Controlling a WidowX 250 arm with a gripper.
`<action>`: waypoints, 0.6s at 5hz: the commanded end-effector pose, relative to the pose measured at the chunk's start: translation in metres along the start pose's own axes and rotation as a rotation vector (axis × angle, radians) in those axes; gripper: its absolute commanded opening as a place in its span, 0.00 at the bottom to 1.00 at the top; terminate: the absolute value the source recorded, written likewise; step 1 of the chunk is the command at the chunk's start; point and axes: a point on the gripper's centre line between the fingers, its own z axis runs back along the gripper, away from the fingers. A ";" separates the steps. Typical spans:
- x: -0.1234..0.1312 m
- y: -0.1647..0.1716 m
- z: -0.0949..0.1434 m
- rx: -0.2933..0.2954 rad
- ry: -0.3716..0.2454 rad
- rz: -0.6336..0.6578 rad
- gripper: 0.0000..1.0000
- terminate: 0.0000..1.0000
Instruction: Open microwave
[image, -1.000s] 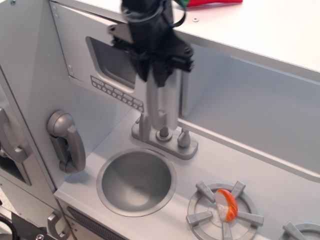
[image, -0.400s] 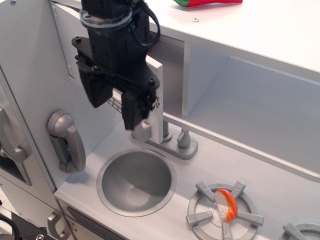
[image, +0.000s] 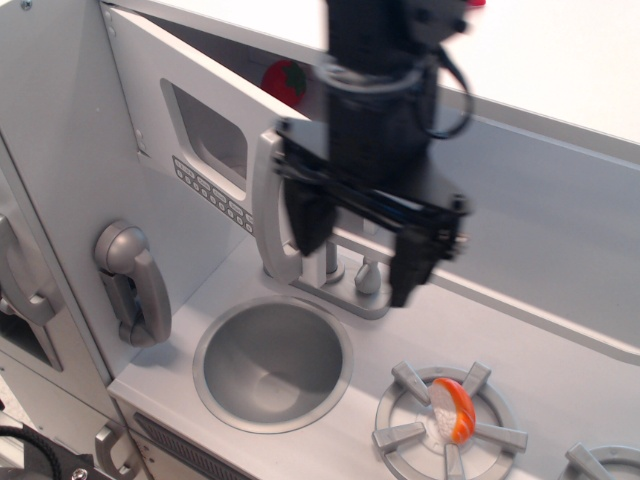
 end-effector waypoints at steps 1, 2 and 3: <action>0.064 -0.019 0.017 -0.032 -0.134 0.118 1.00 0.00; 0.084 0.002 0.026 -0.062 -0.155 0.205 1.00 0.00; 0.083 0.026 0.030 -0.025 -0.158 0.212 1.00 0.00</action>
